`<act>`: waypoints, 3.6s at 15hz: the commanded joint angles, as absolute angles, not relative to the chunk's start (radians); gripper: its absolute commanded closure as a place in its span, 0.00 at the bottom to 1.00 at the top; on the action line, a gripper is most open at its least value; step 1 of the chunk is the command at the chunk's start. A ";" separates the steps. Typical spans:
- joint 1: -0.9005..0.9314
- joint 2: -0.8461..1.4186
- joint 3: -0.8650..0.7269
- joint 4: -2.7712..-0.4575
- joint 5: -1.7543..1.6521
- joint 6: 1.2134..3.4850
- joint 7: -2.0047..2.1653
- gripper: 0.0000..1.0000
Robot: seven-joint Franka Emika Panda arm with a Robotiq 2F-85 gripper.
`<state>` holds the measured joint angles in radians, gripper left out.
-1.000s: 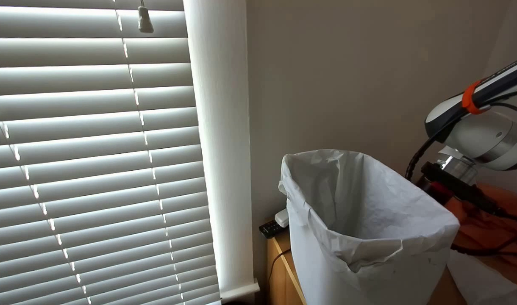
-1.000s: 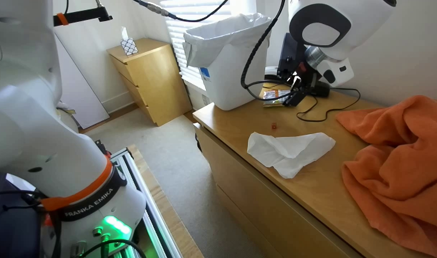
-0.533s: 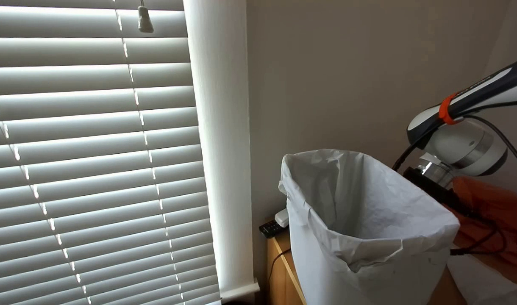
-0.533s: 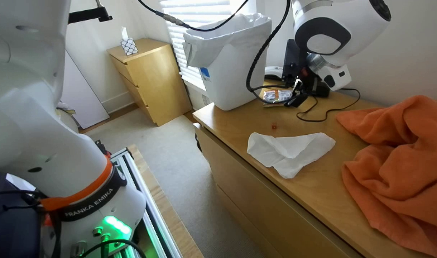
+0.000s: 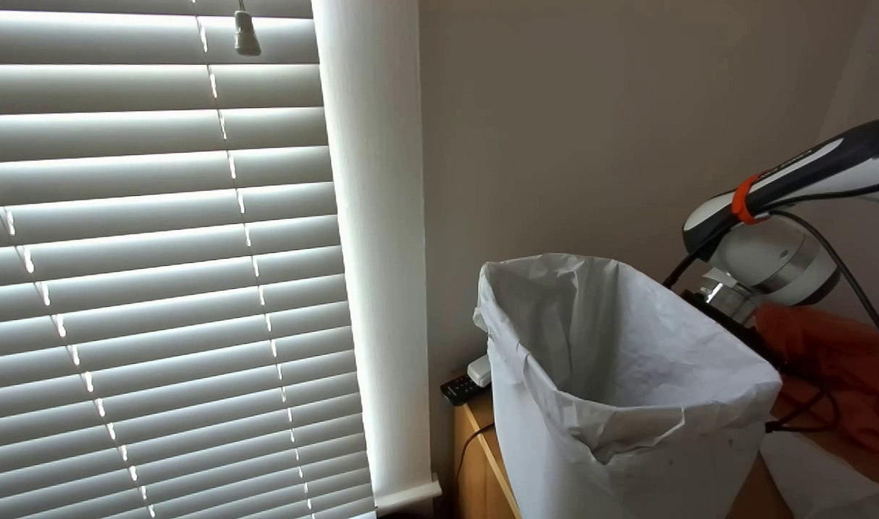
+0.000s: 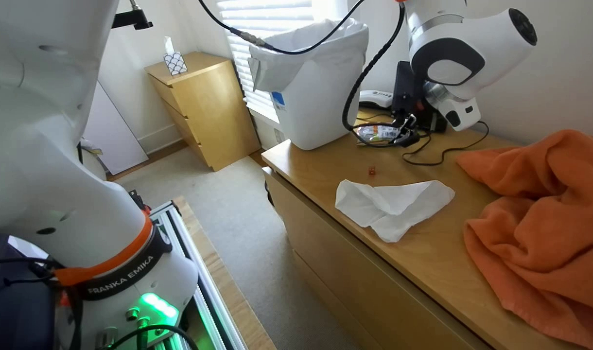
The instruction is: Put the empty packet in the white trash bin
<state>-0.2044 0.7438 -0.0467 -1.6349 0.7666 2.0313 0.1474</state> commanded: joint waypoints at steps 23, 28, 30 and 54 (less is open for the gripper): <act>-0.224 0.876 -0.034 -1.473 0.755 1.898 0.171 0.86; -0.235 0.860 -0.052 -1.470 0.747 1.901 0.170 1.00; -0.235 0.833 -0.070 -1.485 0.726 1.894 0.175 1.00; -0.291 0.519 -0.169 -1.622 0.600 1.915 0.175 1.00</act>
<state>-0.2663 0.5914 -0.1637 -1.5919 0.6274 1.9310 0.1801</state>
